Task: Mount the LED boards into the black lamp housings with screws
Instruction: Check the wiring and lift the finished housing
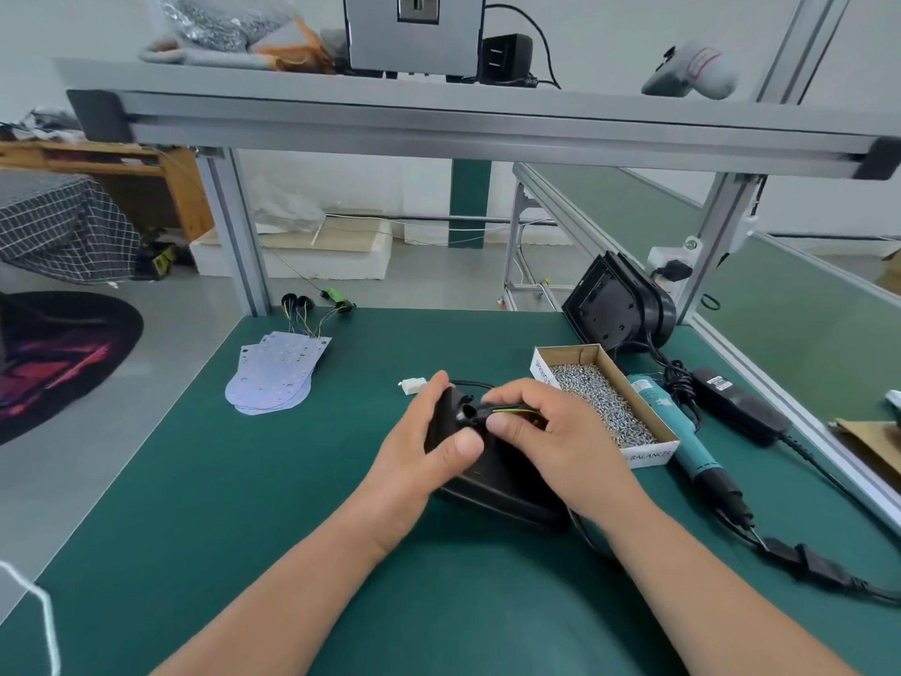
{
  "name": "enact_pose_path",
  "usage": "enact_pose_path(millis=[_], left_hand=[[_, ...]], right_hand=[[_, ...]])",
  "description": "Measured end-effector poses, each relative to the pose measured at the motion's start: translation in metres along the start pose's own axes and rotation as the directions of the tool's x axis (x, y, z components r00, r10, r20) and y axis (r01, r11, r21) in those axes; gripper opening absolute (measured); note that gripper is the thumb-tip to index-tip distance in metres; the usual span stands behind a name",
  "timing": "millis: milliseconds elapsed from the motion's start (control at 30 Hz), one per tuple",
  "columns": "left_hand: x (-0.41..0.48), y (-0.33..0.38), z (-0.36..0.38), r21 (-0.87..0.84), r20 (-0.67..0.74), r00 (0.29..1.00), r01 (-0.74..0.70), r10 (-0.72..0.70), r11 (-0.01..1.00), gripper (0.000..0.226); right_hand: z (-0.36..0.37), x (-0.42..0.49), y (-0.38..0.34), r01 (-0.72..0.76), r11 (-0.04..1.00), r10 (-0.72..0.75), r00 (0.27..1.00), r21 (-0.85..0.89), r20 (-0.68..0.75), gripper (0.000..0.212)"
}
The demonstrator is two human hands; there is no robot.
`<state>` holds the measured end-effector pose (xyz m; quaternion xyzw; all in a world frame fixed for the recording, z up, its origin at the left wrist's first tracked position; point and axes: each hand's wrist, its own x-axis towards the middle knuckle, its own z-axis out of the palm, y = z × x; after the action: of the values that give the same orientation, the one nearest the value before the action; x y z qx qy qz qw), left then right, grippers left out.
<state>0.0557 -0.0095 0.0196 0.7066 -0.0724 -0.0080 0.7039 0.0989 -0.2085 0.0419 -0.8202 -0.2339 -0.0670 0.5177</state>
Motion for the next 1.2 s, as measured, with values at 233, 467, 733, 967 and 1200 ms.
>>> enact_pose_path(millis=[233, 467, 733, 967, 1200], left_hand=[[-0.001, 0.002, -0.019, 0.189, 0.283, 0.955, 0.035, -0.088, 0.981, 0.148], [-0.006, 0.01, -0.013, 0.315, 0.212, 0.976, -0.016, -0.054, 0.949, 0.137], [-0.005, 0.005, -0.004, 0.066, 0.095, 0.993, -0.07, 0.063, 0.995, 0.121], [-0.004, 0.004, 0.007, -0.165, 0.024, 1.0, 0.006, -0.002, 0.986, 0.104], [-0.007, 0.011, 0.015, -0.188, 0.065, 0.998, 0.008, 0.004, 0.982, 0.113]], right_hand=[[0.001, -0.004, -0.001, -0.008, 0.998, 0.011, 0.998, 0.055, -0.057, 0.013], [-0.007, -0.004, -0.004, 0.011, 0.999, -0.013, 0.999, 0.042, 0.052, 0.026], [-0.007, -0.002, -0.009, -0.023, 0.977, 0.018, 0.999, 0.214, 0.028, 0.021], [0.008, -0.003, -0.012, -0.052, 0.925, 0.079, 0.995, 0.377, -0.058, 0.018], [0.002, 0.001, -0.013, -0.03, 0.945, 0.056, 0.996, 0.327, -0.072, 0.022]])
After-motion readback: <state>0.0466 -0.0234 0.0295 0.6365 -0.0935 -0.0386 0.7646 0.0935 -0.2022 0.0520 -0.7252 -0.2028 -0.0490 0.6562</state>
